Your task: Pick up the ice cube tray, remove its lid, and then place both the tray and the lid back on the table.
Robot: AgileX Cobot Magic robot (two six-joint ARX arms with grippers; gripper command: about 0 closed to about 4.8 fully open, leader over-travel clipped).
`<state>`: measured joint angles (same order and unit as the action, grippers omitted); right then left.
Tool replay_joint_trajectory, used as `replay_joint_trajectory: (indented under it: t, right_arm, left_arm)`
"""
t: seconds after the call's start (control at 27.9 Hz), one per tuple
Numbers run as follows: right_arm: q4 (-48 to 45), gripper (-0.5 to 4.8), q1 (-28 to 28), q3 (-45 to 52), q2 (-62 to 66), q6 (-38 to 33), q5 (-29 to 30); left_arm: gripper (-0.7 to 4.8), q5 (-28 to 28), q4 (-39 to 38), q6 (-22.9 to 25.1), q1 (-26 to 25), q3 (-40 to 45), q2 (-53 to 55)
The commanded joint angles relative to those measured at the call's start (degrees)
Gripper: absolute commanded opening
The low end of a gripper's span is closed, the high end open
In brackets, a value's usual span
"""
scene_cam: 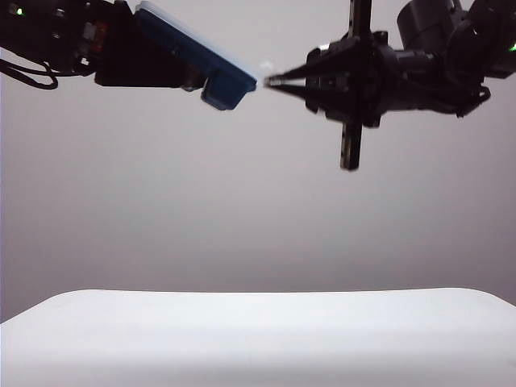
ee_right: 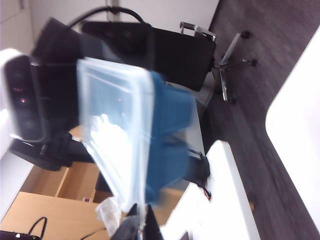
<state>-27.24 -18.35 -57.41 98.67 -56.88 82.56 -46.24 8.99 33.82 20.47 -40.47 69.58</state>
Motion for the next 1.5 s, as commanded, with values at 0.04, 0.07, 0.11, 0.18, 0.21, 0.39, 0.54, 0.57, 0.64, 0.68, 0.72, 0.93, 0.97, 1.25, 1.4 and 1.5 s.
replay_joint_trajectory:
  t: [0.04,0.07,0.11,0.18,0.21,0.39,0.54,0.57,0.64,0.68,0.72,0.93,0.97,1.25,1.4,1.5]
  right_arm:
    - [-1.6,-0.05,0.5,-2.0,-0.4,-0.1,0.1]
    - [-1.6,-0.05,0.6,-2.1,-0.4,-0.1,0.2]
    - [-1.6,-0.05,0.6,-2.1,-0.4,-0.1,0.3]
    - [-1.2,-0.05,1.0,-2.1,-0.4,0.0,0.6]
    - [-1.2,-0.06,1.3,-2.0,-0.4,0.2,0.7]
    - [-1.6,-0.05,7.7,-2.1,-0.4,1.9,1.2]
    - [-1.7,-0.05,14.3,-2.1,-0.4,2.5,0.9]
    - [-1.7,-0.05,16.2,-2.1,-0.4,2.6,0.9]
    - [-1.4,-0.06,19.1,-2.0,-0.4,3.0,0.9]
    - [-1.0,-0.05,20.0,-2.0,-0.4,3.1,0.9]
    - [-0.7,-0.05,20.8,-1.9,-0.4,3.3,0.9]
    - [6.6,-0.05,21.9,0.7,-0.2,12.3,-0.8]
    - [8.3,-0.05,21.8,1.4,-0.2,14.5,-1.6]
    - [14.7,-0.05,21.6,5.1,9.4,26.0,-8.8]
    - [14.6,-0.05,21.7,5.0,15.0,27.1,-11.6]
    - [14.7,-0.05,21.7,5.0,17.3,27.1,-13.2]
  left_arm:
    - [2.68,-0.9,-3.3,0.3,0.3,0.3,0.0]
    - [2.68,-0.9,-3.4,0.3,0.3,0.3,0.0]
    - [2.68,-0.9,-3.6,0.3,0.3,0.3,0.0]
    - [2.68,-0.9,-3.7,0.2,0.3,0.3,0.0]
    - [2.68,-0.9,-3.6,0.2,0.3,0.3,0.0]
    - [2.68,2.0,-4.8,0.2,0.2,0.3,0.0]
    - [2.68,4.0,-6.5,1.2,0.2,0.3,0.0]
    - [2.68,4.1,-7.2,2.1,0.2,0.3,0.0]
    - [2.68,4.4,-8.2,3.0,0.2,0.3,0.0]
    - [2.68,5.3,-8.7,3.3,0.2,0.3,0.0]
    - [2.68,6.3,-9.3,3.9,0.2,0.3,0.0]
    - [2.68,5.3,-11.6,8.5,-0.2,0.5,0.9]
    - [2.68,3.7,-11.4,9.0,-0.6,0.5,1.3]
    - [2.82,-11.1,6.6,5.6,-7.7,7.3,8.5]
    - [3.01,-13.4,13.2,4.7,-10.2,7.9,16.9]
    - [3.03,-14.6,18.8,2.2,-10.6,7.9,22.3]
